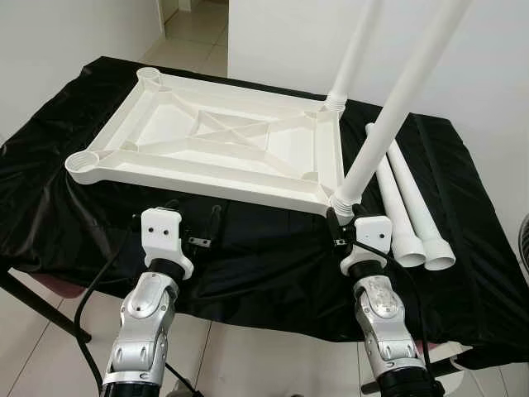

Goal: Building children table

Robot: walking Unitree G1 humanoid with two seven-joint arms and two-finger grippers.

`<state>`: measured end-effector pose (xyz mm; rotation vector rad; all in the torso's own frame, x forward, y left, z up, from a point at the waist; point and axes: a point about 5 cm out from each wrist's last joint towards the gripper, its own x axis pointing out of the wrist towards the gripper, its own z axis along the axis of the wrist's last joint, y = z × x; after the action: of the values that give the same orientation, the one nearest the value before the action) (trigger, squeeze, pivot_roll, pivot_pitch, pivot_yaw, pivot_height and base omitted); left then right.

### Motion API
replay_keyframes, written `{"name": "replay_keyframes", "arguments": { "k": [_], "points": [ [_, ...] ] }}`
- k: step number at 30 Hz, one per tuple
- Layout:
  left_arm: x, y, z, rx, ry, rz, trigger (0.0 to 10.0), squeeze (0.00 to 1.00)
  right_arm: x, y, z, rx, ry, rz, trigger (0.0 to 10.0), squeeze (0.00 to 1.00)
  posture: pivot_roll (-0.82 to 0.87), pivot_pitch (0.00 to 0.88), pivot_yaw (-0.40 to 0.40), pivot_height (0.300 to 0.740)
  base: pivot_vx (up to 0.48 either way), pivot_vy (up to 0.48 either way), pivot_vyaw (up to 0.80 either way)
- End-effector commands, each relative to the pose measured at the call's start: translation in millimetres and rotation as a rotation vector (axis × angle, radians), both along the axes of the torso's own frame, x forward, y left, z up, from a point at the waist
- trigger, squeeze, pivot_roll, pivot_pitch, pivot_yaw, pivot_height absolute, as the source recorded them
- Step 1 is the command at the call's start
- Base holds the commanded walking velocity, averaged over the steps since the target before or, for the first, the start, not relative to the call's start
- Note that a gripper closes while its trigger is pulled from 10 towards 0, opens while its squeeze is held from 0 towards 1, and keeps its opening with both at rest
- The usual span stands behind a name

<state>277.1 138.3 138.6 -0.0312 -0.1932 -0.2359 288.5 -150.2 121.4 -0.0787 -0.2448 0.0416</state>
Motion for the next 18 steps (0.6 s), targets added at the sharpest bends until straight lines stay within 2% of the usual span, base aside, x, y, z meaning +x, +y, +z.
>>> {"name": "replay_keyframes", "arguments": {
  "k": [1,18],
  "points": [
    [1.4,-0.2,-0.1,-0.007,0.003,0.041,10.0,0.00,0.6,-3.0,-0.7,-0.003,-0.004,-0.011,10.0,0.00,0.20,0.055,-0.071,0.740,0.000,0.000,0.00],
    [3.5,-1.0,1.8,-0.008,-0.009,0.036,10.0,0.00,4.2,-1.2,1.1,-0.003,-0.014,-0.004,10.0,0.00,0.20,0.040,-0.072,0.740,0.000,0.000,0.00]
  ]
}}
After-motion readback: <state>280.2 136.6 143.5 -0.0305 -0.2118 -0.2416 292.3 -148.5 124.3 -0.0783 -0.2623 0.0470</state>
